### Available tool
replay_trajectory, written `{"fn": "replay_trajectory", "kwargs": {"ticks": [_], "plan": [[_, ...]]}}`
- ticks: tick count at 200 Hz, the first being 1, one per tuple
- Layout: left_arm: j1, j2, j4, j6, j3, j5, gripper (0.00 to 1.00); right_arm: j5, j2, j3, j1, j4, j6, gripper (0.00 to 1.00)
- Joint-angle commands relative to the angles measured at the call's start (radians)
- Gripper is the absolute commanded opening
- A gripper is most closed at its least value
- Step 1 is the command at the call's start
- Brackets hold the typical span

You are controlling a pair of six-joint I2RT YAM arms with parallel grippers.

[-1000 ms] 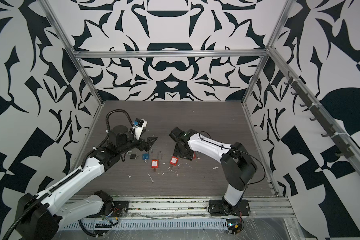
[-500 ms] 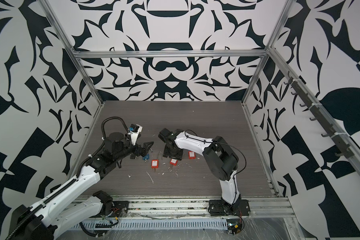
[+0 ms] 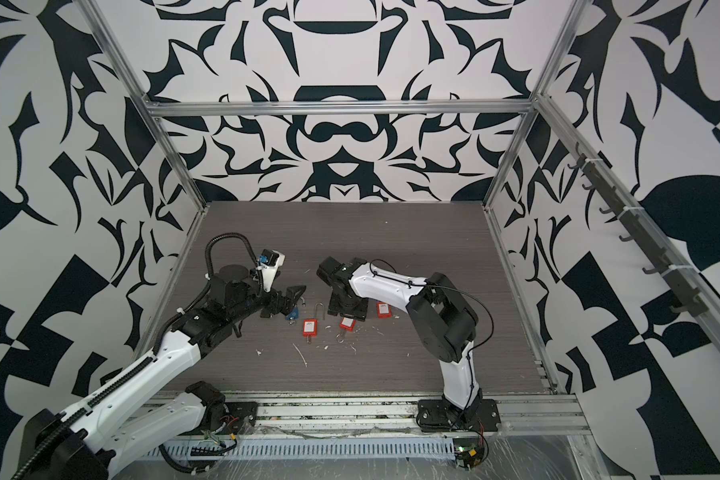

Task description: Lock with the key

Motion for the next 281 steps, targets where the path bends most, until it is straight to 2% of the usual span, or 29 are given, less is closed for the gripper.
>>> {"fn": "replay_trajectory", "kwargs": {"ticks": [1,30,97,145,215,247,281], "plan": [[0.005,0.002,-0.013,-0.004,0.026,0.018,0.96,0.032,-0.060,-0.015,0.010,-0.032,0.026,0.66],[0.004,0.006,-0.018,-0.002,0.033,0.018,0.96,-0.026,-0.013,-0.014,0.010,-0.017,0.019,0.66],[0.004,0.014,-0.035,0.007,0.033,0.017,0.96,-0.072,0.037,-0.005,0.005,-0.002,0.015,0.62],[0.004,0.023,-0.048,0.007,0.043,0.015,0.96,-0.114,0.061,-0.006,-0.004,0.023,0.000,0.54],[0.004,0.009,-0.061,0.024,0.047,-0.013,0.96,-0.110,0.049,0.003,-0.004,0.021,-0.022,0.42],[0.004,-0.013,-0.082,0.065,0.068,-0.076,0.97,-0.101,0.014,0.031,0.005,-0.001,-0.082,0.38],[0.008,-0.045,-0.108,0.161,0.106,-0.079,0.97,-0.102,-0.075,0.047,0.007,0.022,-0.256,0.36]]}}
